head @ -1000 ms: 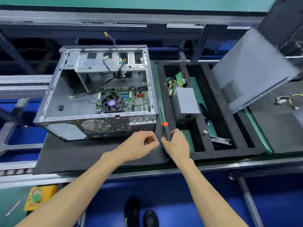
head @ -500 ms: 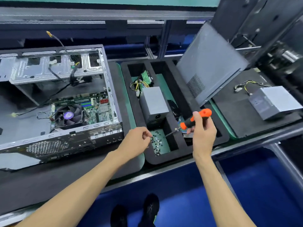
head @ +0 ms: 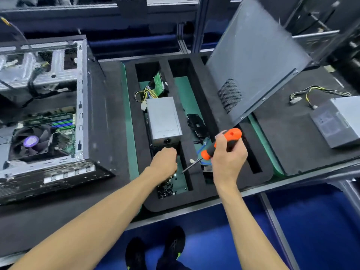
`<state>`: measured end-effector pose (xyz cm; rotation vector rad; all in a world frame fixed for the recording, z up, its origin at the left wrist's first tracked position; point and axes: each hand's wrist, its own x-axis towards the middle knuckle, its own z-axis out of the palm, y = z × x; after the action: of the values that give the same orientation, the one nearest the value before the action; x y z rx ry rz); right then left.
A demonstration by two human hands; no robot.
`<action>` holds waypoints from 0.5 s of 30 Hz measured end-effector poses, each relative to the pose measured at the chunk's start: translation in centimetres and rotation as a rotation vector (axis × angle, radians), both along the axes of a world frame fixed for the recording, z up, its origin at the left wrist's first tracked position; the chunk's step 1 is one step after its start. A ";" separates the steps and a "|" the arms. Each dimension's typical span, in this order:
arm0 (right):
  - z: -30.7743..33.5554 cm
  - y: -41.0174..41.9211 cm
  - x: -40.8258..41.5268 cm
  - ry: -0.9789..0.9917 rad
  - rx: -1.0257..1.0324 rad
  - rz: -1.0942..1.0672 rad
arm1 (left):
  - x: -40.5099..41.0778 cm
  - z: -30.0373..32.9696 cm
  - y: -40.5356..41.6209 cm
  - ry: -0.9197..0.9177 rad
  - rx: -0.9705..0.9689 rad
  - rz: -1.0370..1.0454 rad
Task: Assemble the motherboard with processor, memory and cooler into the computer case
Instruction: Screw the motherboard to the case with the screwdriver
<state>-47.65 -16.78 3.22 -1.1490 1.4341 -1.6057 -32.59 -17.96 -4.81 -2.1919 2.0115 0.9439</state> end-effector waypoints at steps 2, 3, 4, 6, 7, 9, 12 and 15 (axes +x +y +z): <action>-0.6 -0.6 -0.2 0.000 0.011 0.013 | -0.4 -0.8 -0.4 -0.048 0.012 -0.015; -0.9 -0.9 -0.4 0.001 0.018 0.018 | -0.7 -1.1 -0.5 -0.073 0.015 -0.024; -1.2 -1.2 -0.6 0.005 0.023 0.024 | -0.9 -1.4 -0.6 -0.094 0.013 -0.027; -1.6 -1.8 -0.9 0.021 0.033 0.035 | -1.3 -1.9 -0.7 -0.128 -0.004 -0.034; -1.7 -2.0 -1.0 0.027 0.040 0.038 | -1.3 -2.1 -0.9 -0.138 -0.012 -0.035; -1.9 -2.6 -1.3 0.039 0.064 0.033 | -1.5 -2.4 -1.3 -0.160 -0.014 -0.046; -2.2 -3.4 -1.7 0.030 0.128 0.015 | -1.6 -2.8 -1.7 -0.172 -0.010 -0.099; -2.3 -4.0 -1.8 0.005 0.186 -0.004 | -1.4 -3.0 -1.7 -0.192 0.003 -0.153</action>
<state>-49.42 -20.81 0.88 -1.0440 1.5544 -1.4393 -34.04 -19.62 -7.86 -2.0049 2.0499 0.6909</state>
